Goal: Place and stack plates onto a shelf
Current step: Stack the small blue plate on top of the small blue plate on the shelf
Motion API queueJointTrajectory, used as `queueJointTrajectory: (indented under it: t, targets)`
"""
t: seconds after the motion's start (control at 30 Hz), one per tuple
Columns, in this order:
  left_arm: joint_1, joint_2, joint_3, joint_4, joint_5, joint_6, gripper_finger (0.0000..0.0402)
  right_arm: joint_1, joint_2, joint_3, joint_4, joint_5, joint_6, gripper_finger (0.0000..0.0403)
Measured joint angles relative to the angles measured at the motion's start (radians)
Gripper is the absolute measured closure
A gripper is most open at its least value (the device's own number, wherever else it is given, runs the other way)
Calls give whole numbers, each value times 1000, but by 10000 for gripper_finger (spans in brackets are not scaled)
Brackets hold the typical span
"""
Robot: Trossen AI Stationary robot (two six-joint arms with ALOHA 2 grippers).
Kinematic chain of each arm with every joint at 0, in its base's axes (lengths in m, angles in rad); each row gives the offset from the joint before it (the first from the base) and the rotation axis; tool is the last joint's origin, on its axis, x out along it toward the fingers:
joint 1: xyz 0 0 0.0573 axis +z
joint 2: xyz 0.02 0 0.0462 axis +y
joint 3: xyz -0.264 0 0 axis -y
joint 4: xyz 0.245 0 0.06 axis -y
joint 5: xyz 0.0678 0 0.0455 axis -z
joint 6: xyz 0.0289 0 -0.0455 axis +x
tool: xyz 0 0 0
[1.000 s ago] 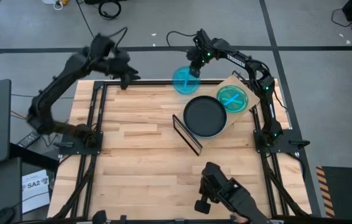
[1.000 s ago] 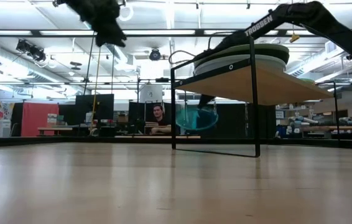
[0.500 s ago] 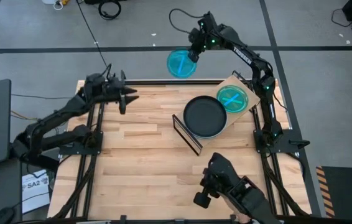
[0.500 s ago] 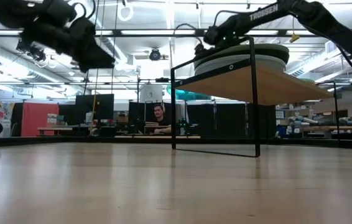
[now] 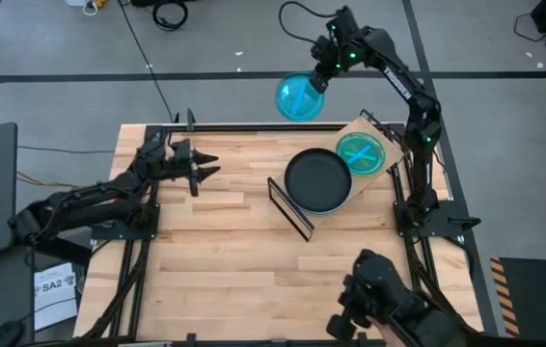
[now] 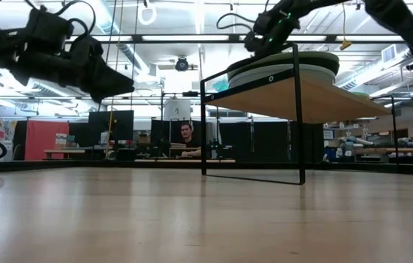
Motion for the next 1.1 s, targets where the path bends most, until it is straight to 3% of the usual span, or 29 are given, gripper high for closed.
queueJointTrajectory:
  t: [0.17, 0.6, 0.77, 1.1]
  targets:
    - [-44, 0, -72, 135, -78, -37, 230, 0, -63, 0, -97, 0, 0, 398]
    - [-91, 1, -83, 141, -148, -47, 230, 0, -236, -1, -384, -8, -27, 398]
    - [-91, 1, -83, 141, -148, -48, 230, -1, -300, -12, -380, -8, -55, 398]
    - [-90, 1, -82, 140, -149, -48, 230, -17, -450, -225, -381, 0, -56, 398]
